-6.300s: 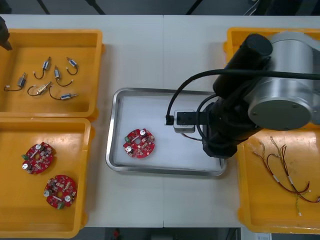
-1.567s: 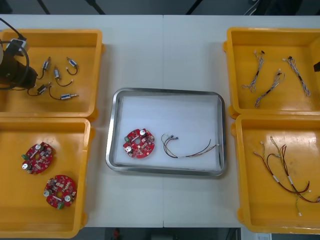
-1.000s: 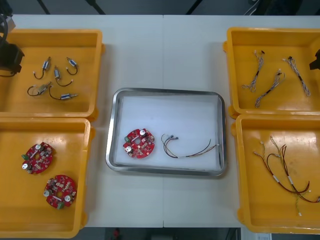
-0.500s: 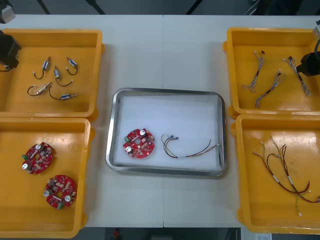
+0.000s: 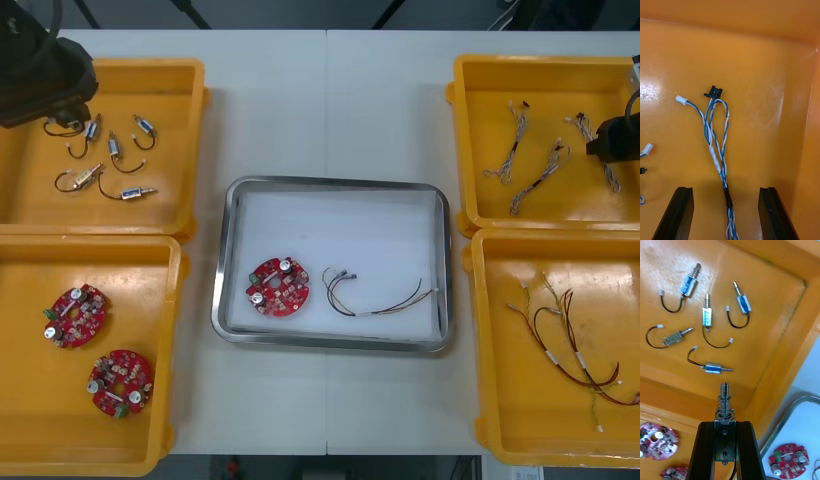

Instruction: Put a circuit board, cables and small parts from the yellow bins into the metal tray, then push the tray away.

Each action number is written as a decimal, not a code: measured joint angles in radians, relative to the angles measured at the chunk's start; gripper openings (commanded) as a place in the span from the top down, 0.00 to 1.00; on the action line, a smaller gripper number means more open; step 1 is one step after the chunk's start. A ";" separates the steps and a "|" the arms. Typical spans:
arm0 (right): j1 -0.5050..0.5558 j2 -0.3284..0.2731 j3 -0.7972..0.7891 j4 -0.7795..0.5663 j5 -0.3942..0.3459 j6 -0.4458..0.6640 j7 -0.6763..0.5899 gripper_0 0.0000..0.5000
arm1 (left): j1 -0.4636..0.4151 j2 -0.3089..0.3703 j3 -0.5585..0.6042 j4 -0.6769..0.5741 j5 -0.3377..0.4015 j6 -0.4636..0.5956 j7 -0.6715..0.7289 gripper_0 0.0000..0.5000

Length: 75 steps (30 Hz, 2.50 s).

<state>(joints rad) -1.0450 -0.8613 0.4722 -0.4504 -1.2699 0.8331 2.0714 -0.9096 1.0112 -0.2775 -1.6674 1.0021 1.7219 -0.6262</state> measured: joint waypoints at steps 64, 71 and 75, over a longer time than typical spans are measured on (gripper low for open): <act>0.033 0.024 0.032 0.044 -0.124 -0.089 0.035 1.00 | 0.091 -0.563 -0.472 0.028 -0.590 -0.202 0.398 0.98; 0.036 0.013 0.031 0.002 -0.121 -0.041 0.073 1.00 | 0.091 -0.563 -0.472 0.029 -0.598 -0.209 0.398 0.48; 0.044 0.003 0.029 -0.056 -0.087 0.013 0.074 1.00 | 0.091 -0.563 -0.472 0.030 -0.609 -0.215 0.398 0.29</act>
<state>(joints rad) -1.0015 -0.8585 0.5017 -0.5064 -1.3571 0.8464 2.1457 -0.8190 0.4481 -0.7498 -1.6374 0.3934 1.5067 -0.2284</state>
